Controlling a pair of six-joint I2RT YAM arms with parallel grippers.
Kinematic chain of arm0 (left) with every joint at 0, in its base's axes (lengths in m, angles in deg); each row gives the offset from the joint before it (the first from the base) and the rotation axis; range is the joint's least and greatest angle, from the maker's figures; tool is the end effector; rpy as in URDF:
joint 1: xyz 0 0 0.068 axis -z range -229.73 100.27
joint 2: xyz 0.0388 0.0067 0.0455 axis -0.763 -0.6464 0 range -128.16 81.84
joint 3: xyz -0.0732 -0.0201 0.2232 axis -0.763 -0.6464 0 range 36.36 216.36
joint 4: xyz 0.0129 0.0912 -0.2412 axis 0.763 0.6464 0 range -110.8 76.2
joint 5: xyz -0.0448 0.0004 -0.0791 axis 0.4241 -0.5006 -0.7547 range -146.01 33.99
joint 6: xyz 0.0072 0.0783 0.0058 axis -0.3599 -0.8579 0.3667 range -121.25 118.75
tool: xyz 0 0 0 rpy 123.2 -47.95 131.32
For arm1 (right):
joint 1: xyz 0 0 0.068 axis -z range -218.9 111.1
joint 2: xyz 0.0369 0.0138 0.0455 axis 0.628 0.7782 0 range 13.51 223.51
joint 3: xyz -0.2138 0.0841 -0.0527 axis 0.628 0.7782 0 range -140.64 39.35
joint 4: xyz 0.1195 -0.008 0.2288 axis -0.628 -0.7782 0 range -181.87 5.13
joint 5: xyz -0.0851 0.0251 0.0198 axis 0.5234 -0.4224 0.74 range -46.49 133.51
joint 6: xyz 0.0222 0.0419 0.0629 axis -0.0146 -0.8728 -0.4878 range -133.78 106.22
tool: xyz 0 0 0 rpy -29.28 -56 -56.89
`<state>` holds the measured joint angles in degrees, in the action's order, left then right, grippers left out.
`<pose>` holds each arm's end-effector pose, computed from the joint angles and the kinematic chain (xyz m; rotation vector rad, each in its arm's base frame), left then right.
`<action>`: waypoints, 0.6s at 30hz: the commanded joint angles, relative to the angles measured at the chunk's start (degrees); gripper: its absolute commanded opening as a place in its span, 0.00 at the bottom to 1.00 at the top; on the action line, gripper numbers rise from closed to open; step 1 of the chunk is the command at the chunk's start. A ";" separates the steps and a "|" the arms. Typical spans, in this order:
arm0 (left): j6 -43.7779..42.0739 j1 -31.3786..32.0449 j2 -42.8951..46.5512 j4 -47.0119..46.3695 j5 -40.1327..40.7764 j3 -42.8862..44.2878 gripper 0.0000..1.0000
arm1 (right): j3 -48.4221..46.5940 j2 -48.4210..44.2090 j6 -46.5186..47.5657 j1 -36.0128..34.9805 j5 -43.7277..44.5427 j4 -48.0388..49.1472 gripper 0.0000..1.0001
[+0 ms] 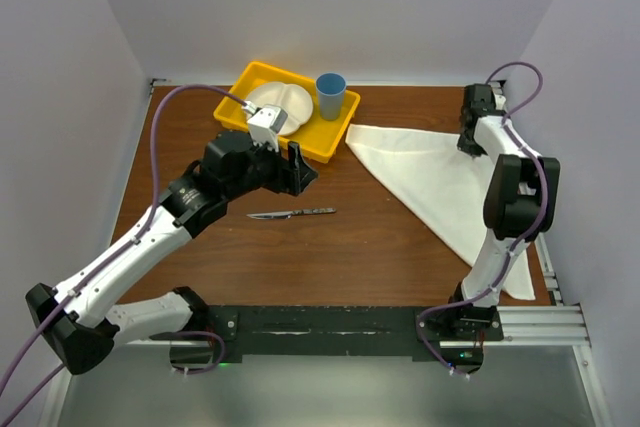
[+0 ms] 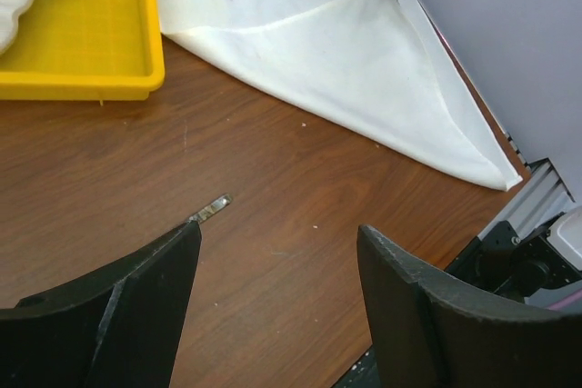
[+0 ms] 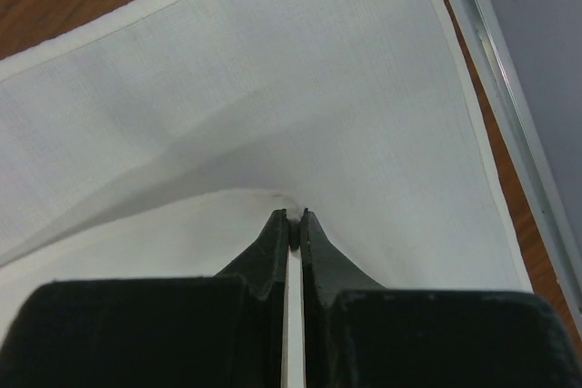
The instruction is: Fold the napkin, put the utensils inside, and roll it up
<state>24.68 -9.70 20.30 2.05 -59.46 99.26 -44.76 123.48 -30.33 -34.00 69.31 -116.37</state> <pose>0.2150 -0.1859 0.3256 0.2910 2.0145 -0.8058 0.4093 -0.0646 0.1605 0.6276 2.4156 -0.4934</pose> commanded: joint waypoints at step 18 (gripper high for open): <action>-2.99 -0.13 -6.22 -3.95 0.63 4.08 0.74 | -11.42 6.74 2.76 7.66 -3.56 4.26 0.00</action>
<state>22.54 -9.70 14.66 1.33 -57.84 101.09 -52.89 128.58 -28.34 -26.48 67.21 -113.88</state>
